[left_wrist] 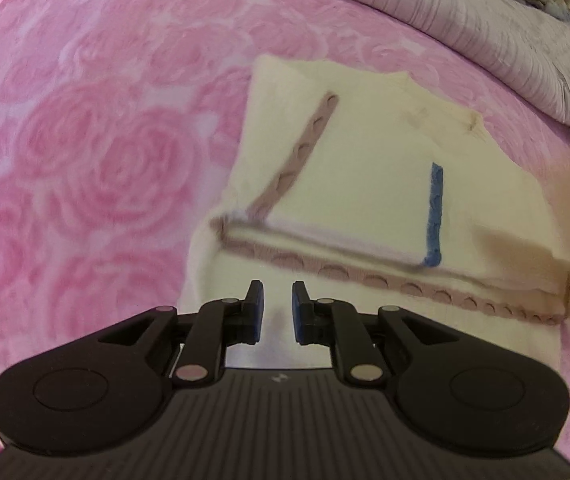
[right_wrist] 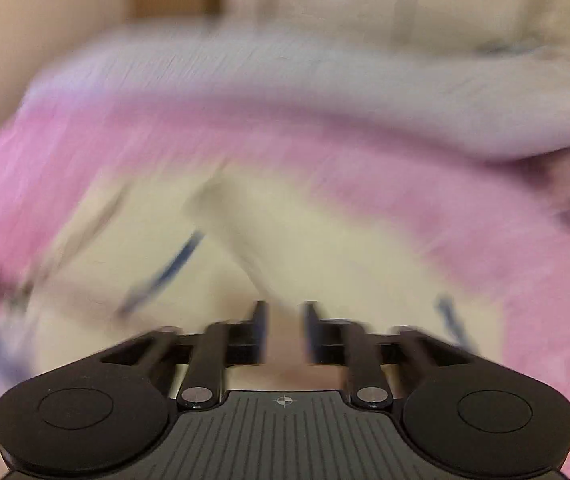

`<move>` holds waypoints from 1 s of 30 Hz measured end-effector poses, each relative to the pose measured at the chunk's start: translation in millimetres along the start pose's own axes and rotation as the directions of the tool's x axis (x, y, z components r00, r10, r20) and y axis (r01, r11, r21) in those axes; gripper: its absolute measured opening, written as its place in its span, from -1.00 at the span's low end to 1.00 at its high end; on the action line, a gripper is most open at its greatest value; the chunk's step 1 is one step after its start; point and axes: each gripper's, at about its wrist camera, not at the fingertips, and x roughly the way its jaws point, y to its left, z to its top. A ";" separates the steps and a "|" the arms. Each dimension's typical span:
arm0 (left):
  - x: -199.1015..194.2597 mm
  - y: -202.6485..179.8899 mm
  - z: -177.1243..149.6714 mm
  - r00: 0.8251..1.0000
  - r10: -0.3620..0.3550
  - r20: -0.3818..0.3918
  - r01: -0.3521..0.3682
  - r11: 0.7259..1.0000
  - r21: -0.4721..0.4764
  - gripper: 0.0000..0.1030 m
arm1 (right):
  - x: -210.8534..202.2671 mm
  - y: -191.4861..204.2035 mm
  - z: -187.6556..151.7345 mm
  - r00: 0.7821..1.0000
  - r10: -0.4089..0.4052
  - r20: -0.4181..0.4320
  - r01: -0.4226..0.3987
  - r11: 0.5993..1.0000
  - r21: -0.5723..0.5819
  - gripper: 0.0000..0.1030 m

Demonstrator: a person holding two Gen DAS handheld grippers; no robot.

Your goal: Fold clothes

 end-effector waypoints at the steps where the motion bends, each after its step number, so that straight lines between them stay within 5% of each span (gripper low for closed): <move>1: 0.1 0.8 -2.5 1.000 -0.012 -0.005 0.012 1.000 -0.009 -0.78 | 10.4 11.2 -4.6 0.998 0.014 -0.065 -0.016 0.999 -0.033 -0.18; 4: 1.0 1.1 -9.6 0.998 -0.052 -0.022 0.052 0.998 -0.031 -0.76 | 20.5 3.8 -25.7 0.985 -0.021 -0.173 0.019 1.000 -0.013 -0.17; 9: 13.1 -21.0 -9.0 0.989 -0.142 -0.049 0.141 0.989 -0.038 -0.69 | 17.1 -83.2 -48.3 0.946 -0.109 -0.307 0.200 0.938 0.282 -0.14; 11: 20.1 -33.3 -3.5 0.980 -0.193 -0.051 0.190 0.980 -0.052 -0.60 | 10.5 -121.3 -56.7 0.932 -0.115 -0.343 0.262 0.868 0.422 -0.14; 15: 35.6 -62.0 15.2 0.957 -0.288 -0.034 0.285 0.956 -0.075 -0.44 | -5.7 -181.9 -78.3 0.942 -0.079 -0.326 0.295 0.659 0.692 -0.13; 19: 62.9 -87.0 34.7 0.944 -0.324 -0.059 0.318 0.944 -0.091 -0.34 | -20.3 -206.1 -96.4 0.952 -0.058 -0.302 0.287 0.516 0.807 -0.13; 25: 102.9 -107.0 48.4 0.917 -0.372 -0.142 0.346 0.921 -0.176 -0.42 | -22.1 -199.8 -108.5 0.945 -0.061 -0.322 0.306 0.518 0.799 -0.13; 27: 107.4 -115.3 51.1 0.910 -0.384 -0.156 0.363 0.920 -0.148 -0.89 | -19.7 -198.2 -109.0 0.943 -0.064 -0.325 0.309 0.521 0.795 -0.13; 30: 84.2 -120.0 60.6 0.904 -0.418 -0.091 0.415 0.908 -0.057 -0.90 | -16.0 -196.6 -109.0 0.942 -0.068 -0.327 0.313 0.525 0.792 -0.13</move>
